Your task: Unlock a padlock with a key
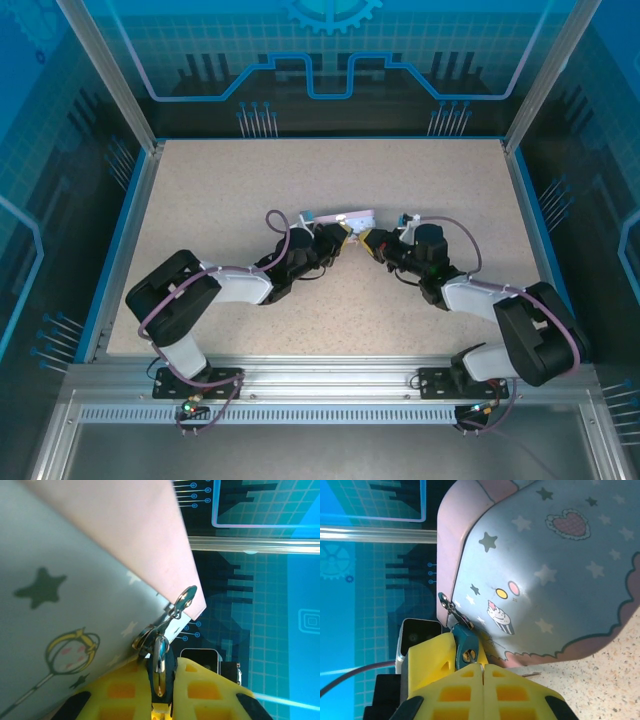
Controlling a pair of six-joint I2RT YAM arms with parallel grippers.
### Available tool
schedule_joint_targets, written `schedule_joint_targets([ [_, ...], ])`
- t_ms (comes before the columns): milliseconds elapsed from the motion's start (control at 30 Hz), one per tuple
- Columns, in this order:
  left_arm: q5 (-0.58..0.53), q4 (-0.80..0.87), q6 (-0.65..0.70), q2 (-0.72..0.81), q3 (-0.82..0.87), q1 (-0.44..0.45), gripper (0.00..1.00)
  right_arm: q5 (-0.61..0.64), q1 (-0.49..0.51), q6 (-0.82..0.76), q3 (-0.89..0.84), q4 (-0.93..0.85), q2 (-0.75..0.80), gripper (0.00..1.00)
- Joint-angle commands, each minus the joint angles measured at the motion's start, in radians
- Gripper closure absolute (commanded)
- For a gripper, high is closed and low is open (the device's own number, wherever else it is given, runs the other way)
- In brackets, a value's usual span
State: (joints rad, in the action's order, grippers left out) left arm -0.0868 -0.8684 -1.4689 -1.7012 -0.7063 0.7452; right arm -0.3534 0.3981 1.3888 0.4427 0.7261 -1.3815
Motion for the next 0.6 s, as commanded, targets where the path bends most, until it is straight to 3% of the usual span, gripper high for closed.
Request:
schedule_joint_targets([
  [0, 0.094, -0.113, -0.013, 0.029, -0.046, 0.033, 1.0, -0.067, 0.011, -0.103, 0.031, 0.021, -0.03, 1.0],
  [100, 0.086, -0.108, -0.012, 0.031, -0.047, 0.034, 1.0, -0.055, 0.015, -0.086, 0.014, 0.06, -0.053, 1.0],
  [333, 0.056, -0.102, -0.005, 0.026, -0.064, 0.045, 1.0, -0.023, 0.026, 0.124, -0.028, 0.197, -0.12, 1.0],
  [567, 0.035, -0.094, 0.005, 0.022, -0.074, 0.052, 1.0, 0.034, 0.06, 0.149, -0.011, 0.062, -0.008, 1.0],
])
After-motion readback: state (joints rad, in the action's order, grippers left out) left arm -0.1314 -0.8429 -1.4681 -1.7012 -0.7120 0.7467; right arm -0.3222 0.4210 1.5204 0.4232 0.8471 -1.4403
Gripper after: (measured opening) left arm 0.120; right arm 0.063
